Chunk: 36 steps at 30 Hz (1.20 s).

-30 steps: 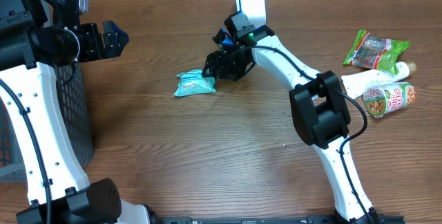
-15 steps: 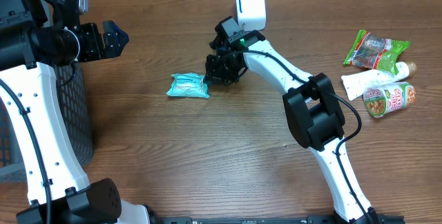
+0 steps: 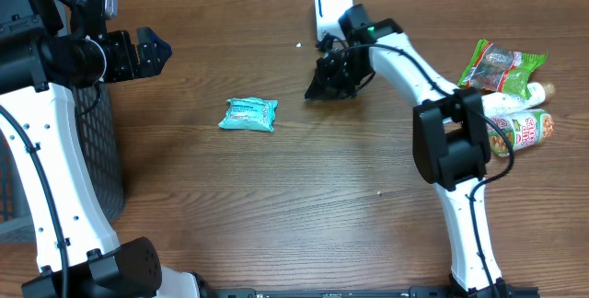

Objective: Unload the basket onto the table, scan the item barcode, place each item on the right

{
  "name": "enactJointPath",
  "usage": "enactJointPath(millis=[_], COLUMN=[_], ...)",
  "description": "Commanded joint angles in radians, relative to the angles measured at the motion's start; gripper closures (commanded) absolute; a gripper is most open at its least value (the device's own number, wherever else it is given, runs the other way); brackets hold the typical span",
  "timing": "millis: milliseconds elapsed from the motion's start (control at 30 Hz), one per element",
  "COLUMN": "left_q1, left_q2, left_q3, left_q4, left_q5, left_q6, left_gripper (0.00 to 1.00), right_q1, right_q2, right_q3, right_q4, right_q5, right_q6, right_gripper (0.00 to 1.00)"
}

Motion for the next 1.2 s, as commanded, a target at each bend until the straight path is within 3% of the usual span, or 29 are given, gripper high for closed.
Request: enactJointPath(millis=[0, 100, 233, 333, 467, 533, 667, 733, 800, 867, 967, 1033, 1167], left_q1=[0.006, 0.006, 0.006, 0.006, 0.005, 0.005, 0.005, 0.005, 0.005, 0.005, 0.005, 0.005, 0.005], left_q2=[-0.004, -0.004, -0.004, -0.004, -0.004, -0.004, -0.004, -0.004, -0.004, -0.004, -0.004, -0.004, -0.004], left_q3=[0.01, 0.01, 0.01, 0.01, 0.01, 0.01, 0.01, 0.01, 0.01, 0.01, 0.01, 0.01, 0.01], left_q4=[0.002, 0.002, 0.002, 0.002, 0.002, 0.002, 0.002, 0.002, 0.002, 0.002, 0.002, 0.002, 0.002], left_q5=[-0.004, -0.004, -0.004, -0.004, -0.004, -0.004, -0.004, -0.004, -0.004, -0.004, -0.004, -0.004, -0.004], left_q6=[-0.003, -0.003, -0.003, -0.003, -0.003, -0.003, -0.003, -0.003, -0.003, -0.003, -0.003, -0.003, -0.003], left_gripper=[0.0, 0.0, 0.0, 0.0, 0.0, 0.0, 0.0, 0.0, 0.0, 0.0, 0.0, 0.0, 0.0], right_q1=[0.035, 0.073, 0.154, 0.207, 0.261, 0.281, 0.31, 0.319, 0.325, 0.326, 0.321, 0.31, 0.248], right_q2=[-0.077, -0.077, -0.077, -0.077, -0.075, -0.074, -0.067, -0.061, -0.051, -0.039, -0.024, -0.025, -0.057], right_q3=[-0.022, -0.07, -0.154, -0.202, -0.225, -0.225, -0.225, -0.225, -0.225, -0.225, -0.225, -0.224, -0.216], right_q4=[0.011, 0.069, 0.2, 0.285, 0.41, 0.455, 0.518, 0.521, 0.521, 0.52, 0.517, 0.516, 0.515], right_q5=[0.034, 0.034, 0.082, 0.182, 0.226, 0.264, 0.334, 0.369, 0.396, 0.404, 0.404, 0.382, 0.134], right_q6=[0.064, 0.156, 0.277, 0.393, 0.422, 0.456, 0.515, 0.531, 0.533, 0.533, 0.52, 0.473, 0.243], right_gripper=[0.7, 0.52, 0.51, 0.39, 0.3, 0.21, 0.2, 0.24, 0.41, 0.69, 0.9, 0.96, 0.96])
